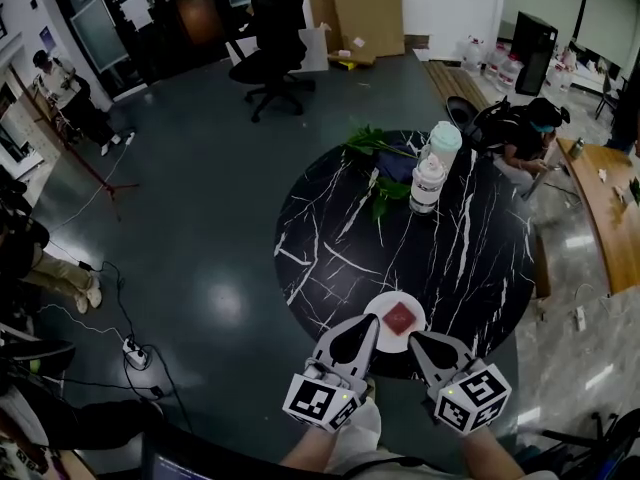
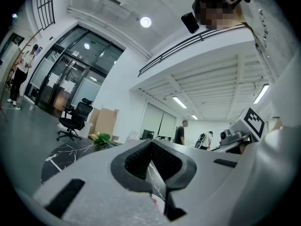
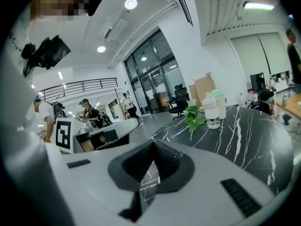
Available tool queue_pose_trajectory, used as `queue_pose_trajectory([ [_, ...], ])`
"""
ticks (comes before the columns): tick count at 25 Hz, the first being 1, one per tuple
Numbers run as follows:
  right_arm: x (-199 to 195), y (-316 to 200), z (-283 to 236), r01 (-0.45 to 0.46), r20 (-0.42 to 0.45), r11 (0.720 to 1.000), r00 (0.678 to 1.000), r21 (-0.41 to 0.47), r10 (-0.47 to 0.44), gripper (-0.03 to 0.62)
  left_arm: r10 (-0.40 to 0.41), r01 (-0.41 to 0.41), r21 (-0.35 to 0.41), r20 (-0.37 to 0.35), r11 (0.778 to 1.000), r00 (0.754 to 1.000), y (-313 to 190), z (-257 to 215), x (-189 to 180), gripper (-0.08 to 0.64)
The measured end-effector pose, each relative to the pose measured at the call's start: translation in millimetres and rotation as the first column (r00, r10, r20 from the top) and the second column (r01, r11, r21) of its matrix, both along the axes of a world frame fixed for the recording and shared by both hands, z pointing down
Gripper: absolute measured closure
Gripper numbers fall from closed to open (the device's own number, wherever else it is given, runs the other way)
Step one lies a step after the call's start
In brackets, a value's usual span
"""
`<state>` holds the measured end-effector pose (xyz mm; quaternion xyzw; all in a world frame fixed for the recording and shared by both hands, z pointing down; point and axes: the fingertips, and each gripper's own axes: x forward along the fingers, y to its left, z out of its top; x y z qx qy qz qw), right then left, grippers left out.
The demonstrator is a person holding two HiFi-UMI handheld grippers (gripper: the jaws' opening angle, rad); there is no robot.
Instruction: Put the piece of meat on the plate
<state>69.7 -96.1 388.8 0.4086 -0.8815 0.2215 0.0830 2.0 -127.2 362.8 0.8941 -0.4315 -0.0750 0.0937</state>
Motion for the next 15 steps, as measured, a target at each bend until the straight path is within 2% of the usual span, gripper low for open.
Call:
queue_pose_trajectory([
  [15, 2.1, -1.0, 6.6, -0.009, -0.016, 1.0, 1.0, -0.006, 0.009, 0.583, -0.009, 0.009, -0.019, -0.003, 1.0, 1.0, -1.9, 4.4, -1.8, 0.552],
])
